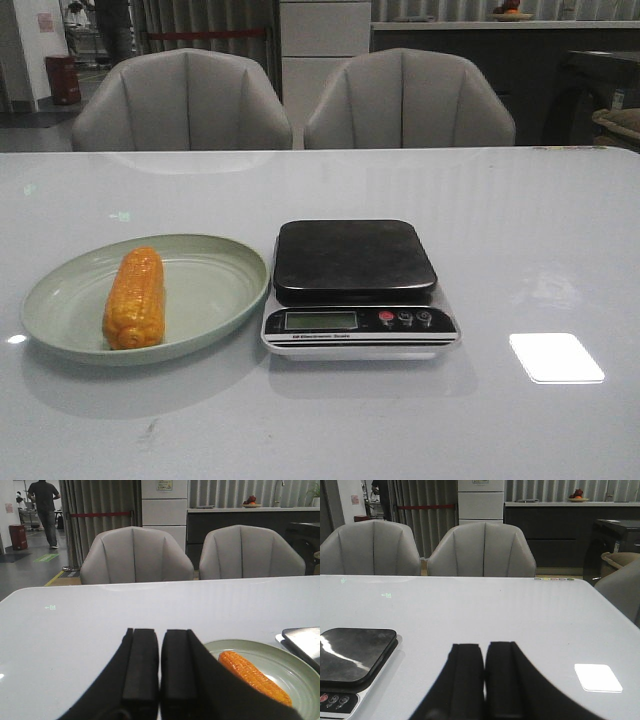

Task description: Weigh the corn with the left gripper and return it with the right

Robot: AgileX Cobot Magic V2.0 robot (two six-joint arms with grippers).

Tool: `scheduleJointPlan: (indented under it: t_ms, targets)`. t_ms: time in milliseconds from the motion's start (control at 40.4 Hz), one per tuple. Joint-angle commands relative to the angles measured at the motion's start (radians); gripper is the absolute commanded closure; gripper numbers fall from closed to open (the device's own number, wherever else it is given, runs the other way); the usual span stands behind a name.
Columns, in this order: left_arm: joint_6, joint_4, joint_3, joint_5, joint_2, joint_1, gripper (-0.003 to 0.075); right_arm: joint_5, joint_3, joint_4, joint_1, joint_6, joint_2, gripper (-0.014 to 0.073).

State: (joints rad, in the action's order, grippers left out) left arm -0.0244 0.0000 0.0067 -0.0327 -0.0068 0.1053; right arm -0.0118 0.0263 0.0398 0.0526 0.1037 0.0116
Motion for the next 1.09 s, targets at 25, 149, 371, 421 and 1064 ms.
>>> scheduleJointPlan:
  t_ms: [25,149,371,421,1064]
  targets:
    - [-0.002,0.0,-0.001,0.079,-0.018,0.0,0.059,0.08,0.004,0.015,-0.007,-0.009,0.018,0.0416]
    - [-0.002,0.0,-0.001,0.079,-0.018,0.0,0.059,0.08,0.004,0.015,-0.007,-0.009,0.018,0.0416]
    - [-0.002,0.0,-0.001,0.079,-0.018,0.0,0.059,0.08,0.004,0.015,-0.007,-0.009,0.018,0.0416]
    - [-0.002,0.0,-0.001,0.079,-0.018,0.0,0.059,0.08,0.004,0.015,-0.007,-0.009,0.018,0.0416]
    - [-0.011,-0.011,-0.025,0.269,-0.018,0.0,0.059,0.08,0.004,0.015,-0.007,-0.009,0.018,0.0416]
